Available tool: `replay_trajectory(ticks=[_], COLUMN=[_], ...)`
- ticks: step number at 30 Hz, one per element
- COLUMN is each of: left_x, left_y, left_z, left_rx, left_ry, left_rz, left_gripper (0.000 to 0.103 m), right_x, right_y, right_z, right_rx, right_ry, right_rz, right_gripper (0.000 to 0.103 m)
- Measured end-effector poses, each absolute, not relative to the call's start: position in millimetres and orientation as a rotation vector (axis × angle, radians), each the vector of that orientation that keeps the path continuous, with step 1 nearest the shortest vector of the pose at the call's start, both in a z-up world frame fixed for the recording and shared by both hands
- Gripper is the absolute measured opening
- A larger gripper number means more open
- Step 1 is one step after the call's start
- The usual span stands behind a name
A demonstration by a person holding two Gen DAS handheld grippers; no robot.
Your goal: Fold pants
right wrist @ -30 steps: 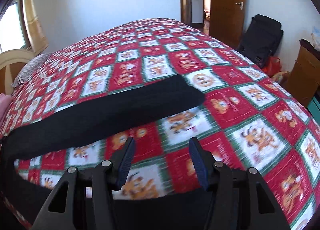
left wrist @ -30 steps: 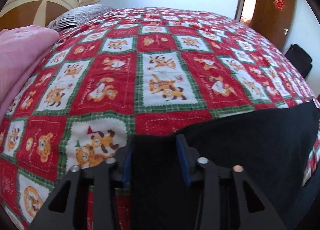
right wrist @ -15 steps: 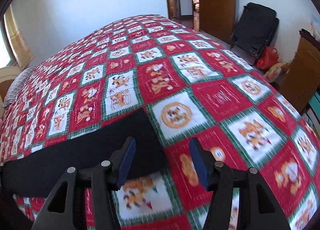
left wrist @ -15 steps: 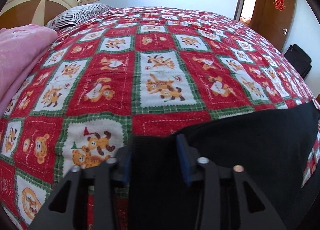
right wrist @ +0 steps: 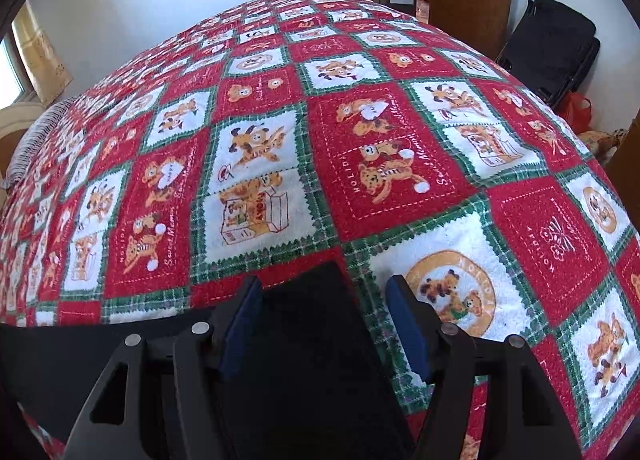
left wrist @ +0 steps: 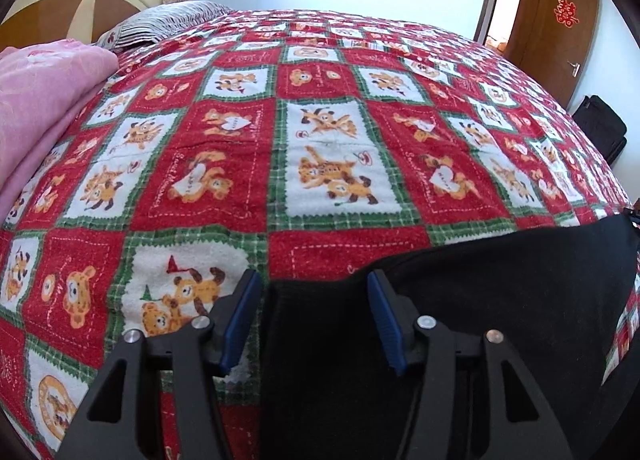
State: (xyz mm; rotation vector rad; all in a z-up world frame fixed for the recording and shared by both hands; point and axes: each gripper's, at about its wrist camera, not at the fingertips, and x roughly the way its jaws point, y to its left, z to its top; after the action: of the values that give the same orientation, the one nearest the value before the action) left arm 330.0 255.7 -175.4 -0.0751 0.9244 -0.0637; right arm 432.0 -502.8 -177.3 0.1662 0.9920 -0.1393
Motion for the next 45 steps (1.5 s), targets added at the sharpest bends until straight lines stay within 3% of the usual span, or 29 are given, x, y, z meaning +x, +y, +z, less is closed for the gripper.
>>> replay_trajectory(ticks=[1,2,3,4,6,26,45], left_x=[330,330,329,329,329,281,161], left_y=[255,253,251,251,252,270,283], left_z=[-175,-174,-173,-172,-170,-121,-118], left_rx=[-0.074,-0.068,-0.072,-0.09,-0.102,-0.264,-0.328], left_ry=[0.923,0.918,0.91,0.901,0.889,0.625,0.445], left_rz=[-0.069,-0.082,-0.114,-0.158,-0.174,-0.262,-0.388], left_gripper=[0.048,0.037,0.021,0.014,0.013,0.013,0.013], right_x=[431,428,427,425,420,304,137], right_y=[-504,-507,-508,-509,-507,-495,-529], right_z=[-177,-175,-174,-172,-167,-72,-79], right_rx=[0.175,0.194,0.204,0.208,0.198,0.158,0.257], right_ry=[0.99,0.989,0.989,0.987,0.982,0.625,0.469], right_rz=[-0.133,-0.122,-0.117,-0.111,-0.099,0.017,0.127], right_gripper=[0.044,0.026,0.016,0.013,0.006,0.005,0.005])
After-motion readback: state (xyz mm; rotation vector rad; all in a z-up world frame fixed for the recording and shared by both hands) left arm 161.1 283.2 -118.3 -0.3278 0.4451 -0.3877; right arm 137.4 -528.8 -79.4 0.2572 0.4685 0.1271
